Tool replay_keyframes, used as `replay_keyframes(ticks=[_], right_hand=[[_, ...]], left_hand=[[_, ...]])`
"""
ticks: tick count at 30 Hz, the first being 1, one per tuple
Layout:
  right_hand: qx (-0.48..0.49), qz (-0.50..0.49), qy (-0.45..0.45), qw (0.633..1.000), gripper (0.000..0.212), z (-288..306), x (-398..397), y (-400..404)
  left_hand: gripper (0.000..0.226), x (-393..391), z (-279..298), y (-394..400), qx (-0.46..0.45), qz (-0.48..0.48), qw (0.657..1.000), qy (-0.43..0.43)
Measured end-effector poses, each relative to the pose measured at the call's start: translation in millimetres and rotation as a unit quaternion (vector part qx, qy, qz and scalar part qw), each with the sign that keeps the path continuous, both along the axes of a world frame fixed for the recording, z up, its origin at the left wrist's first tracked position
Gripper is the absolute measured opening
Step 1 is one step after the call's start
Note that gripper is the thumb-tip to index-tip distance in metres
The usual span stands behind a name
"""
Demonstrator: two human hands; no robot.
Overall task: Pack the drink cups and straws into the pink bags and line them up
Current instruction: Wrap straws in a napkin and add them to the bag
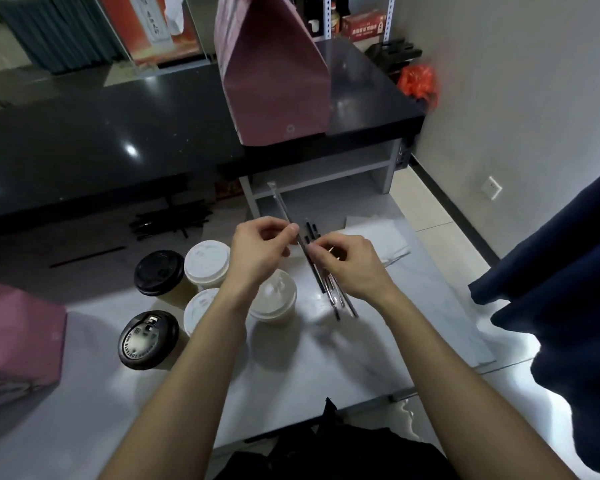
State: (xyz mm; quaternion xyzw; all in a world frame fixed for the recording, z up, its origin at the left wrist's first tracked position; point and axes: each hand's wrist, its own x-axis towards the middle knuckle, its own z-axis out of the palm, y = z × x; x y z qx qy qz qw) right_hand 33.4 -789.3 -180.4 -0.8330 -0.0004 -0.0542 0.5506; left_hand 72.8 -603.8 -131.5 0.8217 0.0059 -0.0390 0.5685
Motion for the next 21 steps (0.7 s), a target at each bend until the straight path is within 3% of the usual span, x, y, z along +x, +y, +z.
replay_keyframes(ticks=[2,5,7,15,21], right_hand=[[-0.074,-0.056,0.028,0.995,0.023,-14.4,2.5,-5.5],[-0.262,-0.072,0.159,0.949,0.021,-44.8,2.7,-16.6],[-0.282,-0.047,0.220,0.932,0.020,-61.4,-1.0,-15.6],[-0.169,-0.094,0.200,0.961,0.013,-61.6,1.0,-26.0],[0.094,-0.066,0.053,0.992,0.015,-2.7,-0.3,-22.6]], left_hand=[[0.012,0.5,-1.3,2.1,-0.015,0.018,1.000,0.001],[0.010,0.0,-0.8,6.9,-0.030,0.032,0.999,0.000],[0.007,-1.7,-0.5,8.4,-0.031,0.033,0.999,0.001],[0.003,-2.6,-3.9,9.4,-0.030,0.035,0.999,-0.012],[0.006,-1.0,-8.1,-0.7,-0.010,0.002,1.000,0.001]])
